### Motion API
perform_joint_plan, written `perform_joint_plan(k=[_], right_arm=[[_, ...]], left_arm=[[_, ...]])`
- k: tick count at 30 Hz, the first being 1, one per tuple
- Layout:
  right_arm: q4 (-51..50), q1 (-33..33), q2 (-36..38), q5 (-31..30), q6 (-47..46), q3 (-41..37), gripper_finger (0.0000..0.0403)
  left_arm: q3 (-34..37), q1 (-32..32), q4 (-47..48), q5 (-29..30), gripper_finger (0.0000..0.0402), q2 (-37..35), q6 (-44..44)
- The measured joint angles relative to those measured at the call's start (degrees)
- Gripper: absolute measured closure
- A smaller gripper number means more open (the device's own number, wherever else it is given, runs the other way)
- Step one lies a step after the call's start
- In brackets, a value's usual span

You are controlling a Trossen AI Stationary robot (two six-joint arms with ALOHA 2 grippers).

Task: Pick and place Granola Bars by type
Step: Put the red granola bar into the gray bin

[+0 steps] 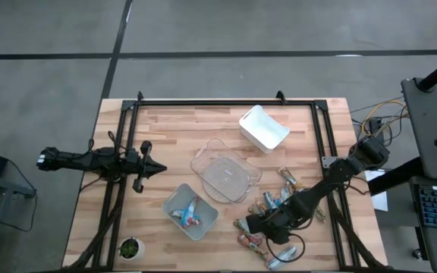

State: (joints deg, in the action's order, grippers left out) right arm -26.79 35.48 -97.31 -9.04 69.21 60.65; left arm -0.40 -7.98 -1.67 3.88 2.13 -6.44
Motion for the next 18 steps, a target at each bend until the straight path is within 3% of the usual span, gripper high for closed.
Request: perform_joint_plan(k=[11,18], right_arm=[[0.38,-0.21,0.89,0.06,-0.68,7.69,0.0365],[0.62,-1.54,0.93,0.26,-7.32,16.17,0.0365]], left_arm=[[-0.02,0.00,0.00,0.00,0.0401,0.00,0.00],[-0.02,0.01,0.00,0.00,0.0401,0.00,0.00]])
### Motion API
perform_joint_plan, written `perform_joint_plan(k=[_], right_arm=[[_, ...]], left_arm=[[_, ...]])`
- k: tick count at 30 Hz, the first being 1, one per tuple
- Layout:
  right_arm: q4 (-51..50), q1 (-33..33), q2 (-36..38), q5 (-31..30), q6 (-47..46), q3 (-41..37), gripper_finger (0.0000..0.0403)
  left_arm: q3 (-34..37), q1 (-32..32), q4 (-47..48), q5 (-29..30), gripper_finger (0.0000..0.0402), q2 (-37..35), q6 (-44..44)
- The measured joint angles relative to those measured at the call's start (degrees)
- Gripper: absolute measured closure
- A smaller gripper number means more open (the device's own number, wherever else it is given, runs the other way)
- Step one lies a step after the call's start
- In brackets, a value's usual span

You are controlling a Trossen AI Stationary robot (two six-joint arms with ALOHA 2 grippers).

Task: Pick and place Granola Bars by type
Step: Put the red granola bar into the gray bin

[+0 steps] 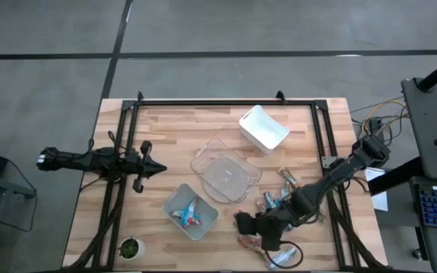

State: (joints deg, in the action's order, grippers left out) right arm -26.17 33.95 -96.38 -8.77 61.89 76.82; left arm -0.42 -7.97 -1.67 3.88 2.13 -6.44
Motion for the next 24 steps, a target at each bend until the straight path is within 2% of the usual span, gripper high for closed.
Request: perform_joint_plan(k=[6,12,19,24], right_arm=[[0.24,-1.94,0.00,0.24,-4.58,5.67,0.0365],[1.77,-3.34,-0.22,0.48,-5.99,7.34,0.0365],[3.34,-4.61,-2.37,2.08,-3.25,7.34,0.0364],[8.36,-6.48,-4.46,5.42,-0.61,7.34,0.0364]], left_arm=[[0.00,0.00,0.00,0.00,0.0401,0.00,0.00],[0.01,-0.01,0.00,0.00,0.0401,0.00,0.00],[0.00,-0.02,0.00,0.00,0.0401,0.00,0.00],[0.01,-0.02,0.00,0.00,0.0401,0.00,0.00]])
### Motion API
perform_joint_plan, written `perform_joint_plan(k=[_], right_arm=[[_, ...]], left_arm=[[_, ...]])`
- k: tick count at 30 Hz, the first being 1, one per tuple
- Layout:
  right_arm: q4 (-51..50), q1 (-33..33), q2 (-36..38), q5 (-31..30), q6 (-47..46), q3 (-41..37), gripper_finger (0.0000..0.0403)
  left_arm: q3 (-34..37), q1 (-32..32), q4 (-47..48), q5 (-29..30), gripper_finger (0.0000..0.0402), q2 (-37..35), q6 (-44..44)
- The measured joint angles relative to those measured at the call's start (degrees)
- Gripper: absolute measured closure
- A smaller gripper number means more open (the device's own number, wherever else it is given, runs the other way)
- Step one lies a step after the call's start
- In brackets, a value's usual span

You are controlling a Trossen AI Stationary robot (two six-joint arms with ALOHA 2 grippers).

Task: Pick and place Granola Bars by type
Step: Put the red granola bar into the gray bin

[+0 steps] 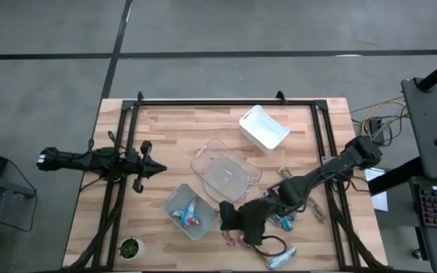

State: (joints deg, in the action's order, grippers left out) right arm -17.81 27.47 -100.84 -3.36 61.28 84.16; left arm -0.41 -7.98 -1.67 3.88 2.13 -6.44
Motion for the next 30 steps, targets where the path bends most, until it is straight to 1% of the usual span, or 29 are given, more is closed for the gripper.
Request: perform_joint_plan(k=[4,6,10,15,20,23,27,30], right_arm=[[4.82,-2.03,-1.30,0.37,-2.19,-0.04,0.0364],[6.78,-2.96,-1.52,0.37,-1.72,-0.04,0.0364],[10.31,-5.17,-2.15,0.39,3.94,-0.04,0.0364],[11.44,-7.65,-2.62,1.42,9.57,-0.04,0.0364],[11.90,-9.99,-3.55,5.82,15.30,-0.07,0.0364],[14.56,-11.26,-4.21,8.10,18.94,-0.07,0.0364],[17.28,-12.47,-5.46,13.04,24.92,-0.07,0.0364],[18.60,-12.85,-6.02,16.07,27.52,-0.07,0.0364]], left_arm=[[-0.02,0.02,0.00,0.00,0.0401,0.00,0.00],[0.01,0.01,0.00,0.02,0.0401,0.00,0.00],[0.00,0.01,0.00,0.00,0.0401,0.00,0.00],[-0.02,-0.01,0.00,0.00,0.0401,0.00,0.00],[-0.01,0.02,0.00,0.00,0.0401,0.00,0.00],[-0.01,0.00,0.00,0.00,0.0401,0.00,0.00],[0.01,0.00,0.00,0.00,0.0401,0.00,0.00],[-0.01,0.02,0.00,0.00,0.0401,0.00,0.00]])
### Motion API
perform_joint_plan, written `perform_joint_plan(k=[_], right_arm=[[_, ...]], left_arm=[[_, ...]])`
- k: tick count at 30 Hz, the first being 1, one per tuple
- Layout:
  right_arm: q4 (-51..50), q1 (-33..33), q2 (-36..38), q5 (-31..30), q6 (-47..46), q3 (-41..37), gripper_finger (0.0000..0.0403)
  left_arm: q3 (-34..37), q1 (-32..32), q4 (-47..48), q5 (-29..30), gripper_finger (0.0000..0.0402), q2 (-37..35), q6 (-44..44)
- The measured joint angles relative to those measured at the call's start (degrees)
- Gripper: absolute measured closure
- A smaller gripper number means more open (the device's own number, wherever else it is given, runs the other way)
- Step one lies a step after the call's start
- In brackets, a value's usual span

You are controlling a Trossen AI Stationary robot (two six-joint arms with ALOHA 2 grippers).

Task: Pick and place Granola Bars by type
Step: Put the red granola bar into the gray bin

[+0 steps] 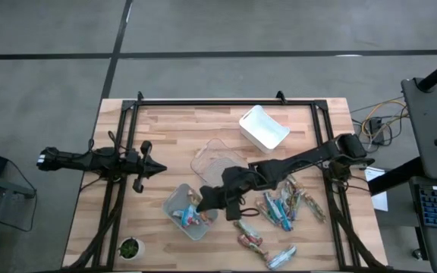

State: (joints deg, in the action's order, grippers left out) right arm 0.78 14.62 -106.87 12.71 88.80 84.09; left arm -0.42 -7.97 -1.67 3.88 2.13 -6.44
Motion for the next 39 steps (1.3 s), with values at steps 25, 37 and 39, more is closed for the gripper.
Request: perform_joint_plan(k=[25,37,39], right_arm=[[-1.02,-4.35,-0.24,4.41,19.76,-4.99,0.0365],[0.41,-4.66,-0.24,4.35,21.91,-5.99,0.0365],[1.30,-4.66,-0.24,4.35,21.88,-6.01,0.0365]], left_arm=[[0.02,-0.02,0.00,0.00,0.0401,0.00,0.00],[-0.01,0.00,0.00,0.00,0.0401,0.00,0.00],[0.01,0.00,0.00,0.00,0.0401,0.00,0.00]])
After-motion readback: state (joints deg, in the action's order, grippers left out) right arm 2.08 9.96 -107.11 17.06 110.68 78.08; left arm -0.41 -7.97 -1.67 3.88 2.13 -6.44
